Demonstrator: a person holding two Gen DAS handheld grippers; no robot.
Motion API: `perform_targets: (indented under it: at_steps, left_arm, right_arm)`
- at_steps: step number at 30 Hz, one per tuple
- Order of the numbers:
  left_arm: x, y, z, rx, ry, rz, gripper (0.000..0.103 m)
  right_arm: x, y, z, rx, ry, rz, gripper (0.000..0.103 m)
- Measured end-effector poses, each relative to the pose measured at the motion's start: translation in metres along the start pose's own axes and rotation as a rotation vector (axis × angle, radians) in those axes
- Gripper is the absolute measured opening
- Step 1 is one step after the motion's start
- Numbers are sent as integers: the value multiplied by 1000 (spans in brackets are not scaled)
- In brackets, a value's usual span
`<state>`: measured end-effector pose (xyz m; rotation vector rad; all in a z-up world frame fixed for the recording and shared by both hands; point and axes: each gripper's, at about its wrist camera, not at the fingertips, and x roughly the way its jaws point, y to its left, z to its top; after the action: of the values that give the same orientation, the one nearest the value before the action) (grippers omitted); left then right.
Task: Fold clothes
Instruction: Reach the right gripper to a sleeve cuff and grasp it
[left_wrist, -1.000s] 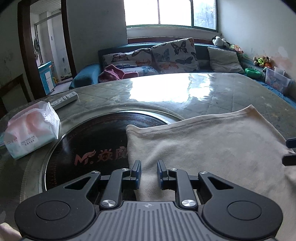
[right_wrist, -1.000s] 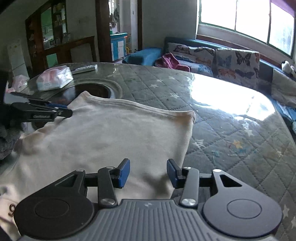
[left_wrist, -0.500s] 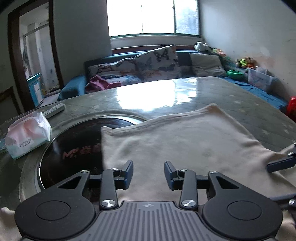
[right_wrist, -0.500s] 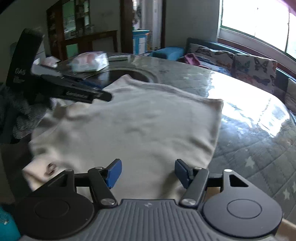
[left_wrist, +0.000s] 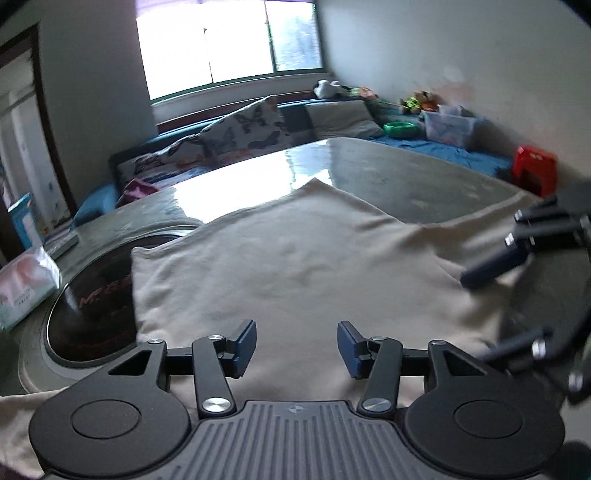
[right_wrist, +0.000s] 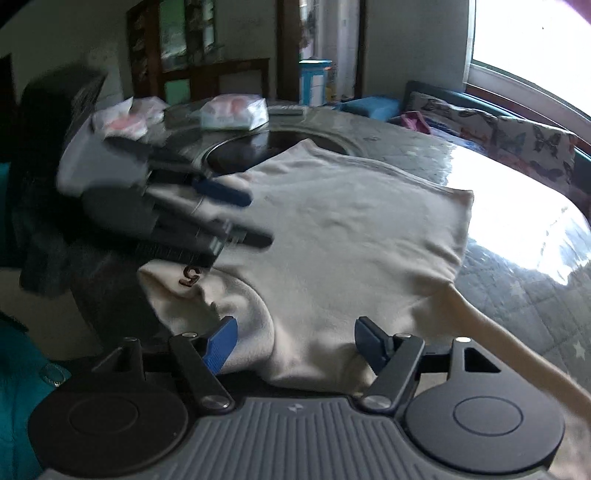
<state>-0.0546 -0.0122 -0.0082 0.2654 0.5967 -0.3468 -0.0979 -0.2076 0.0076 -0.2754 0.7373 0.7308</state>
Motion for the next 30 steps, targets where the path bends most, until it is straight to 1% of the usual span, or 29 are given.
perform_targets:
  at_steps: [3,6,9,11,14,16,17,19,21,25,27,28,29,30]
  left_arm:
    - [-3,-10,-7,31,1,-5,54]
    - [-3,-11,-8,35,-3,-3,54]
    - [-4,-10,-4,26,-10,-9,54]
    - [-6,-12,1,29,-26,-18,54]
    - [-6,-18,7,32,-43,-35,54]
    - [-4,-22,11,32,-49,-51,54]
    - [-3,-24,13,35,-52,-56,54]
    - [-1,-30,16,43,-60,-70,54]
    - [2,-35,19,48,-59,-82,54]
    - [9,-44,22,56,-54,-100,54]
    - [12,-48,23,60,-52,-109,54]
    - [14,-50,24,62,-51,-113,54]
    - [16,-52,25,64,-50,-117,54]
    - [17,-54,25,66,-49,-122,54]
  right_arm:
    - [-14,-7,-4,47,-27,-28,72]
    - [-32,-23,-10,133,-64,-85,72]
    - [-47,-47,-21,246,-91,-181,72]
    - [-56,-64,-31,324,-98,-264,71]
    - [-66,-93,-48,435,-97,-384,70]
    - [-71,-109,-58,495,-93,-449,69]
    - [-74,-119,-66,529,-92,-488,66]
    - [-79,-131,-76,568,-81,-558,64]
    - [-83,-140,-83,606,-77,-594,60]
    - [-85,-147,-90,632,-81,-610,55]
    - [-86,-150,-94,644,-83,-617,48]
    - [-86,-152,-95,650,-84,-621,48]
    - [-87,-153,-97,656,-85,-624,45]
    - [-87,-155,-99,662,-86,-628,39]
